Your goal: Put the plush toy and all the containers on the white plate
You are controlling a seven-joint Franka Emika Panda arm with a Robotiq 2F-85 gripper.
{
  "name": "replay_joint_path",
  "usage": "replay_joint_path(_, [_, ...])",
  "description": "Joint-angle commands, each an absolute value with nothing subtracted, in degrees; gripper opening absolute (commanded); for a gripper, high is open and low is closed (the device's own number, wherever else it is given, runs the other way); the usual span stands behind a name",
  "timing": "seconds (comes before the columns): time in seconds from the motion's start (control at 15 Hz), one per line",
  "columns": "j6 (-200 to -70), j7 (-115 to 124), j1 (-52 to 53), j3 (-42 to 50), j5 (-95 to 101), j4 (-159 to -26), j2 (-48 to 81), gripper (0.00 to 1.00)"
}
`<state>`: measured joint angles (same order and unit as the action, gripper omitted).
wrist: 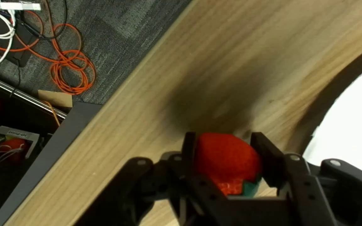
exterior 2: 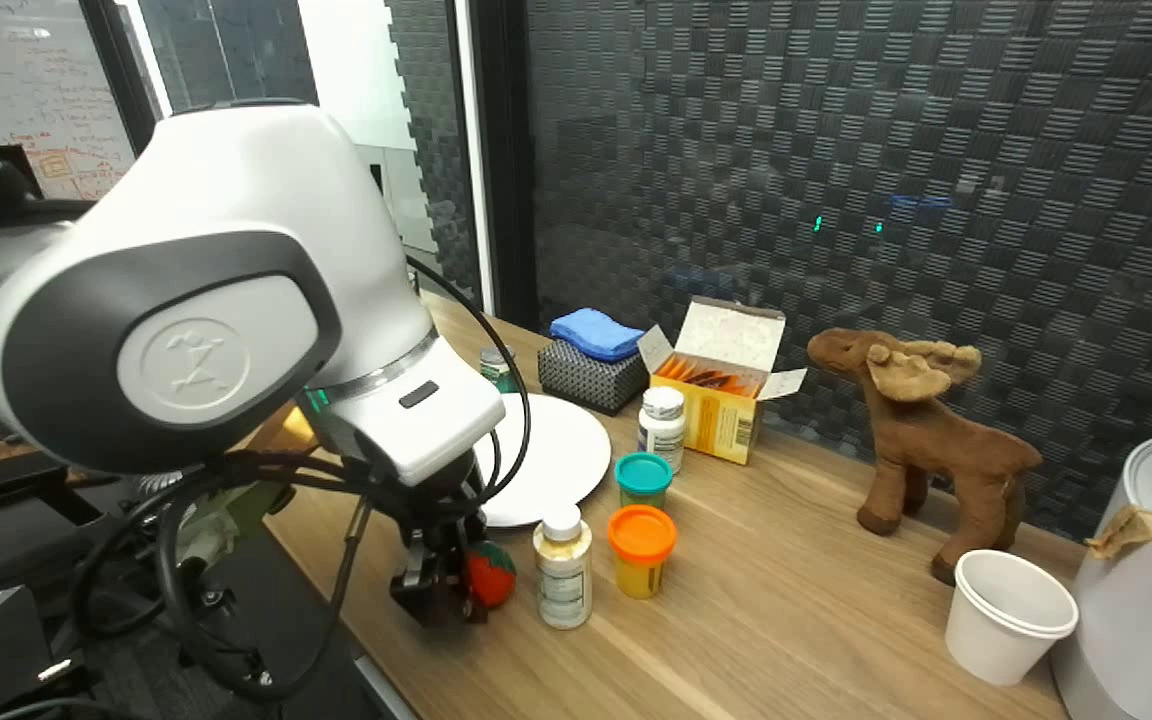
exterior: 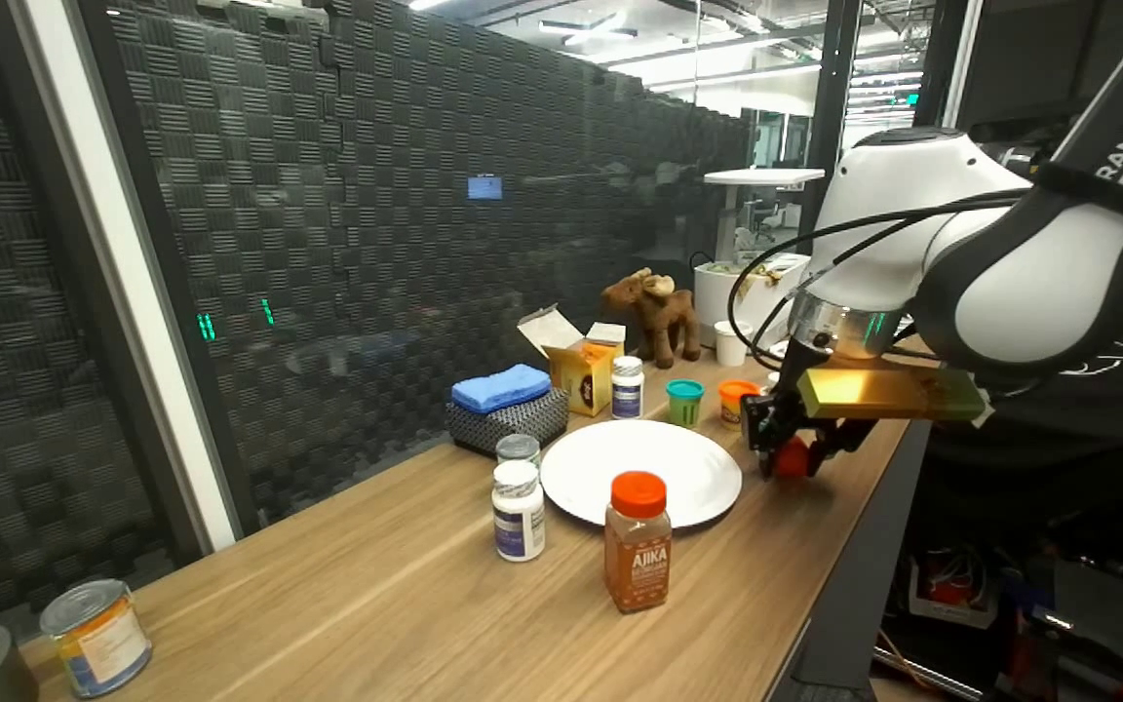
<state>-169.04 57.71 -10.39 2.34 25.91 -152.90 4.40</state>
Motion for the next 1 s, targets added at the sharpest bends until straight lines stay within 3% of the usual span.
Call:
replay_joint_path(0.0, [-169.34,62.96,-9.90,4.38,33.09,-153.38,1.01,0.23])
replay_joint_path(0.13, [-167.96,65.61,-9.73,4.67,37.86,-153.88,-1.41,0.23])
replay_joint_path(0.47, [-166.17,59.68,-6.14,-0.27,27.46,-154.10,-3.71,0.23])
replay_joint_path(0.93, [-163.45,59.16,-1.59,-4.86,22.54,-138.99,6.45,0.23])
